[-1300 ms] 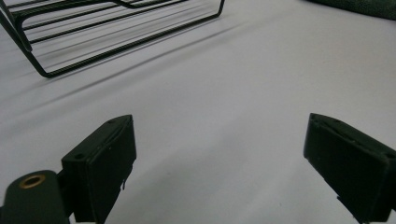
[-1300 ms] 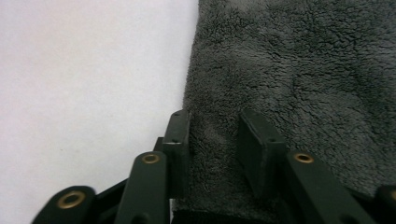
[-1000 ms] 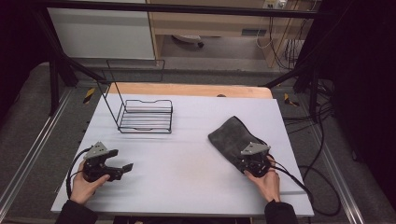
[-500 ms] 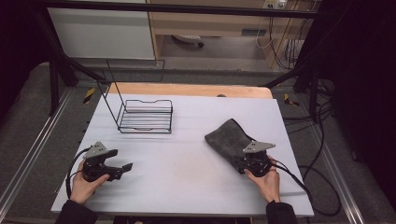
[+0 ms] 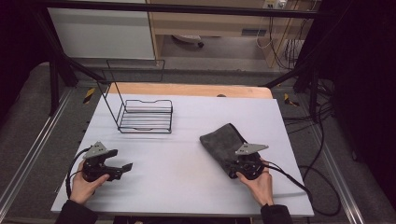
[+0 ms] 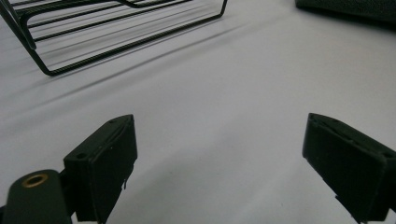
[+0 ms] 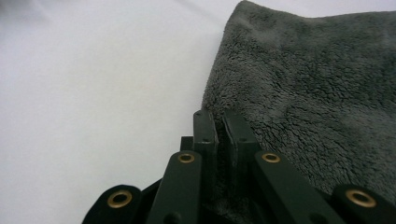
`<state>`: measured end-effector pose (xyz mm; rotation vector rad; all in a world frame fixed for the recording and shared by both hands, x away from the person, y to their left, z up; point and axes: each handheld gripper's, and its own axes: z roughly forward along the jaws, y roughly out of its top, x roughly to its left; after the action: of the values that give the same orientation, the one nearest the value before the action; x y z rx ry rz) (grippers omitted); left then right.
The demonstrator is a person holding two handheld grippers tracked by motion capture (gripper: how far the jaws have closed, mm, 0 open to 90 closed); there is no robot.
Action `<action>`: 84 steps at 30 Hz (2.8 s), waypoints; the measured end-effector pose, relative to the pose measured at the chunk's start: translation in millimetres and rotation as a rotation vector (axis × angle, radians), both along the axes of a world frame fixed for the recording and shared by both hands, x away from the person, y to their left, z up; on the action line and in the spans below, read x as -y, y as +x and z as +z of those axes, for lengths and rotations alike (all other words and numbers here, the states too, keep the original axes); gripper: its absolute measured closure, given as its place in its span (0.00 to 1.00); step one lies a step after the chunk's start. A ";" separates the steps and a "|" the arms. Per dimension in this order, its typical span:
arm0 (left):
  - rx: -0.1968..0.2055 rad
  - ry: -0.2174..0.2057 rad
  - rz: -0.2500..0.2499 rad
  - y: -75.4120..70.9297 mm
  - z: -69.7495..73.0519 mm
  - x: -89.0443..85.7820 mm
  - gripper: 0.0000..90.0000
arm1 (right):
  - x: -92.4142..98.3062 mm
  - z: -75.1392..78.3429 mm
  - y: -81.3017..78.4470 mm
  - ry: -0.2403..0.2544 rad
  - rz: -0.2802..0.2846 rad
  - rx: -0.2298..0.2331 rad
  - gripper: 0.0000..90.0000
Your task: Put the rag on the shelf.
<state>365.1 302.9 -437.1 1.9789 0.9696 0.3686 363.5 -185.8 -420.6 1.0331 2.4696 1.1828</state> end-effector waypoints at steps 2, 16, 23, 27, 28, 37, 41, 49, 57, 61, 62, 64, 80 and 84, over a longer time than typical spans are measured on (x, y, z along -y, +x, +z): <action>0.001 -0.001 0.000 0.0 0.1 0.0 0.11 | -5.4 0.5 -1.5 0.004 0.012 -0.005 0.95; -0.001 0.002 0.002 -0.1 -0.1 0.3 0.11 | -38.2 0.4 -8.5 0.048 0.067 -0.034 0.95; -0.002 0.001 0.006 0.0 -0.3 0.6 0.11 | -48.7 0.1 -9.2 0.061 0.076 -0.042 0.95; -0.001 0.005 0.005 -0.1 0.0 0.4 0.11 | -55.3 -0.7 -9.3 0.071 0.084 -0.047 0.95; 0.000 0.005 0.006 0.0 0.0 0.1 0.11 | -56.9 -0.6 -9.4 0.069 0.084 -0.046 0.95; -0.001 0.002 0.009 -0.2 0.2 -0.5 0.11 | -83.8 -0.2 -11.3 0.079 0.107 -0.047 0.95; -0.001 0.003 0.009 -0.1 0.3 -0.8 0.11 | -95.5 -1.5 -11.7 0.085 0.119 -0.055 0.95; -0.002 0.004 0.010 -0.1 0.2 -0.9 0.11 | -117.3 -1.0 -13.0 0.095 0.137 -0.059 0.95; -0.003 0.004 0.012 -0.1 0.1 -1.1 0.11 | -134.8 -2.8 -14.2 0.103 0.143 -0.062 0.95; -0.003 0.002 0.014 0.0 0.0 -1.3 0.11 | -143.5 -3.8 -14.4 0.101 0.143 -0.065 0.95; -0.003 0.002 0.014 0.0 0.0 -1.3 0.11 | -145.6 -4.2 -14.4 0.099 0.144 -0.065 0.95; -0.003 0.002 0.013 0.0 0.1 -1.4 0.11 | -149.4 -5.2 -14.0 0.102 0.146 -0.064 0.95; -0.008 0.003 0.012 -0.1 -0.3 -1.1 0.11 | -165.4 -20.8 -16.2 0.123 0.182 -0.103 0.75; -0.011 0.002 0.010 -0.2 -0.5 -1.0 0.11 | -160.4 -9.8 -15.0 0.142 0.189 -0.071 0.57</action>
<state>364.8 303.9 -437.6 1.9805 0.9874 0.3645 348.6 -25.4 -430.4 0.9064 2.6185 1.4188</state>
